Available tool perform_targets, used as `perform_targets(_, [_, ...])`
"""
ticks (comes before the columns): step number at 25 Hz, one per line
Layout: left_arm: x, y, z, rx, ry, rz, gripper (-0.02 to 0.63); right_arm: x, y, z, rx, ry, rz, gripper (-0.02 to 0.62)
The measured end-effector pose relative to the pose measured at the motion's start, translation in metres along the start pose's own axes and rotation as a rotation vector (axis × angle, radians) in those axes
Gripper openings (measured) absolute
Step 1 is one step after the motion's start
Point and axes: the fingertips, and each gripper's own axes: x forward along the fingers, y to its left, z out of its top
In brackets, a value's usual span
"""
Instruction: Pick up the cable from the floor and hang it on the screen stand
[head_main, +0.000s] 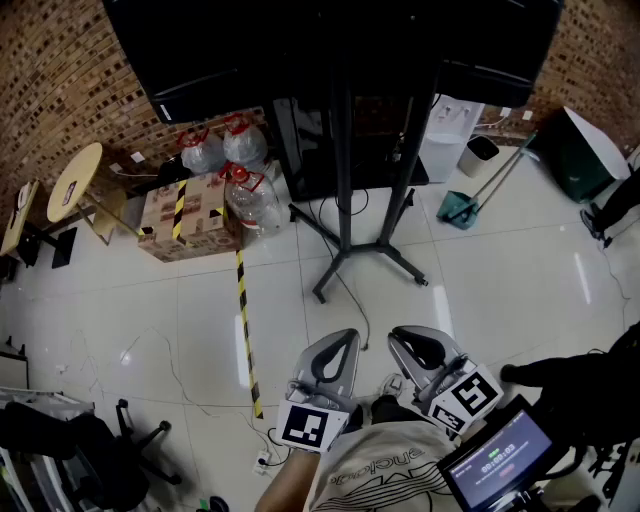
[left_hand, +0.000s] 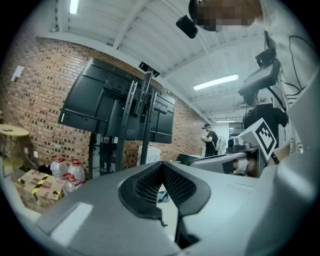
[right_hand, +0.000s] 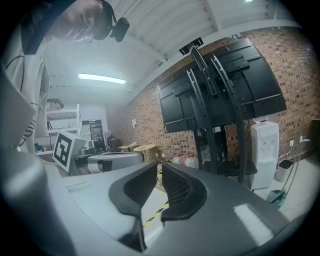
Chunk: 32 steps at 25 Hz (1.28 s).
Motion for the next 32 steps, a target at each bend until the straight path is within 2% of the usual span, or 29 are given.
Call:
perform_targets(1, [0.004, 0.012, -0.004, 0.007, 0.006, 0.001, 0.018, 0.012, -0.004, -0.005, 0.004, 0.006, 0.002, 0.055])
perform_targets(2, [0.008, 0.024, -0.009, 0.015, 0.012, 0.001, 0.018, 0.023, -0.009, -0.010, 0.007, 0.011, 0.004, 0.061])
perform_targets(8, [0.041, 0.070, -0.055, 0.048, 0.069, -0.035, 0.018, 0.075, -0.043, -0.053, -0.014, 0.047, 0.055, 0.061])
perform_targets(11, [0.060, 0.082, -0.097, 0.090, 0.117, -0.055, 0.018, 0.089, -0.062, -0.106, -0.034, 0.099, 0.117, 0.061])
perform_targets(14, [0.082, 0.093, -0.158, 0.140, 0.162, -0.079, 0.018, 0.106, -0.088, -0.176, -0.047, 0.149, 0.157, 0.061])
perform_targets(17, [0.106, 0.103, -0.229, 0.172, 0.176, -0.103, 0.018, 0.118, -0.114, -0.250, -0.040, 0.161, 0.215, 0.068])
perform_targets(20, [0.133, 0.121, -0.307, 0.210, 0.167, -0.127, 0.018, 0.131, -0.145, -0.339, -0.076, 0.188, 0.273, 0.082])
perform_targets(24, [0.158, 0.156, -0.430, 0.268, 0.171, -0.163, 0.018, 0.157, -0.183, -0.501, -0.221, 0.326, 0.350, 0.146])
perform_targets(28, [0.174, 0.192, -0.566, 0.209, 0.269, -0.161, 0.019, 0.181, -0.215, -0.669, -0.415, 0.504, 0.473, 0.169])
perform_targets(30, [0.178, 0.197, -0.619, 0.204, 0.297, -0.188, 0.020, 0.191, -0.215, -0.734, -0.502, 0.569, 0.553, 0.184])
perform_targets(32, [0.183, 0.201, -0.663, 0.163, 0.317, -0.206, 0.020, 0.200, -0.209, -0.780, -0.556, 0.606, 0.635, 0.223])
